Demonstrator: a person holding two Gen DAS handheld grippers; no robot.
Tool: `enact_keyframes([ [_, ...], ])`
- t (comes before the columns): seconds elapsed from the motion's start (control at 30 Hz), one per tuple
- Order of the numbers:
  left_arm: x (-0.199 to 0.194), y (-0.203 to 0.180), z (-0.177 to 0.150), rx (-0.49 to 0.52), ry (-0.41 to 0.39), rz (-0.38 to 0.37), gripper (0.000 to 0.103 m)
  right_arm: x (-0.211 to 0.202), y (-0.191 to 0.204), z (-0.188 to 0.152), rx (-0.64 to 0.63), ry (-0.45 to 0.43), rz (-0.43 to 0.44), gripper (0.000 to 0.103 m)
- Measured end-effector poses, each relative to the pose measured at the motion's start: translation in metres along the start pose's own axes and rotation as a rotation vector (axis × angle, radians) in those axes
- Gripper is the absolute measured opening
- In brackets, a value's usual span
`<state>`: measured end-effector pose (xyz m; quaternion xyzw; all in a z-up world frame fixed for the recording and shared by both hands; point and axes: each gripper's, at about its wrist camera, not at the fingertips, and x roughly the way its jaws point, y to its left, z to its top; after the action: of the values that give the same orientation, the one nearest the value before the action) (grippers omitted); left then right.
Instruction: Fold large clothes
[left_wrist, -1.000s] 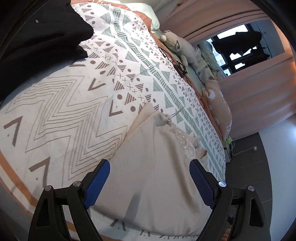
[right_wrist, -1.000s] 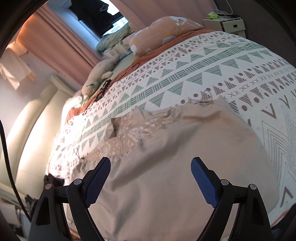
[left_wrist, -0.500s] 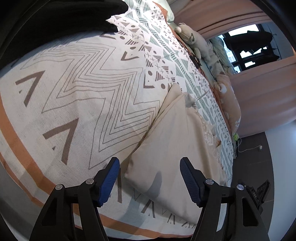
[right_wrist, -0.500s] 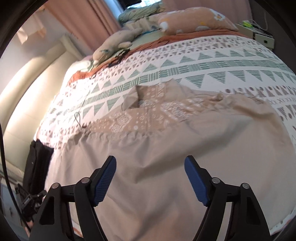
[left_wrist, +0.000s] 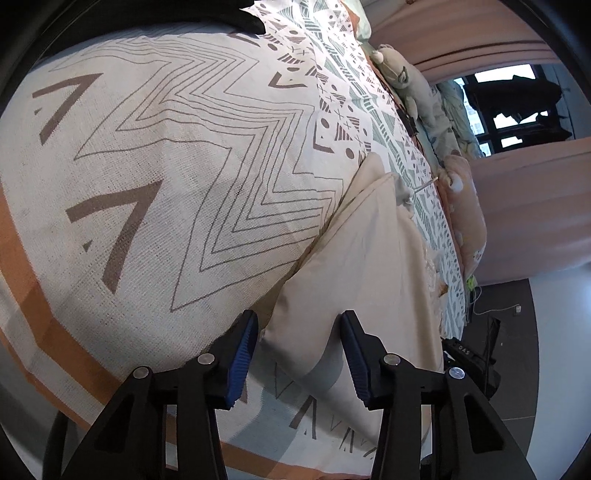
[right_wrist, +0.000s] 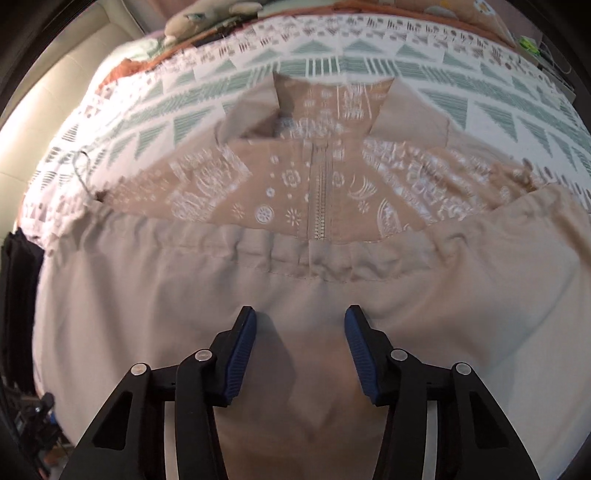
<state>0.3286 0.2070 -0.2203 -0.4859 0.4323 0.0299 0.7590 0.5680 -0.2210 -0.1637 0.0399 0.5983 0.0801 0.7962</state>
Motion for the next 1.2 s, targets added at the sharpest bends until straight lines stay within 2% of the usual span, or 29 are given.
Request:
enact_keyframes([
  [0.03,0.000,0.000,0.000,-0.002,-0.001,0.000,0.047,0.002,0.001,0.001,-0.009,-0.015,-0.016,0.038],
  [0.07,-0.001,0.001,-0.001,-0.005,-0.002,-0.002,0.047,0.002,0.002,0.002,-0.025,-0.034,-0.037,0.014],
  [0.1,-0.002,0.002,-0.002,-0.007,-0.002,-0.004,0.047,0.003,0.002,0.004,-0.031,-0.040,-0.031,0.006],
  [0.2,-0.004,0.005,-0.004,-0.014,-0.004,-0.013,0.047,-0.002,-0.002,0.013,-0.024,-0.041,-0.001,0.003],
  [0.33,-0.005,0.006,-0.006,-0.016,-0.002,-0.018,0.047,-0.031,-0.006,0.031,-0.011,-0.133,-0.001,0.002],
  [0.47,-0.005,0.006,-0.005,-0.026,0.002,-0.017,0.047,-0.049,-0.011,0.048,0.014,-0.183,-0.004,0.002],
  [0.7,-0.009,0.008,-0.004,-0.044,0.002,-0.015,0.047,-0.025,-0.018,0.063,0.065,-0.168,-0.002,0.002],
  [0.83,-0.014,0.009,-0.006,-0.057,0.008,-0.031,0.050,0.007,-0.029,0.063,0.132,-0.100,0.046,0.003],
  [0.9,-0.017,0.011,-0.008,-0.065,0.020,-0.086,0.062,0.021,-0.035,0.062,0.158,-0.078,0.078,0.004],
  [0.93,-0.020,0.013,-0.010,-0.071,0.021,-0.111,0.074,0.022,-0.037,0.062,0.154,-0.083,0.093,0.005],
  [0.97,-0.024,0.016,-0.012,-0.082,0.017,-0.133,0.081,0.021,-0.037,0.063,0.135,-0.088,0.101,0.010],
  [1.0,-0.027,0.018,-0.014,-0.095,0.010,-0.152,0.082,0.019,-0.035,0.064,0.112,-0.082,0.110,0.025],
  [1.03,-0.029,0.020,-0.015,-0.107,0.004,-0.170,0.082,0.016,-0.034,0.063,0.100,-0.076,0.121,0.035],
  [1.07,-0.030,0.021,-0.015,-0.116,0.002,-0.185,0.082,0.010,-0.035,0.062,0.097,-0.084,0.128,0.051],
  [1.1,-0.029,0.021,-0.015,-0.122,0.007,-0.196,0.082,0.000,-0.036,0.060,0.096,-0.108,0.133,0.057],
  [1.2,-0.023,0.014,-0.014,-0.115,0.026,-0.198,0.082,-0.031,-0.042,0.051,0.088,-0.174,0.149,0.058],
])
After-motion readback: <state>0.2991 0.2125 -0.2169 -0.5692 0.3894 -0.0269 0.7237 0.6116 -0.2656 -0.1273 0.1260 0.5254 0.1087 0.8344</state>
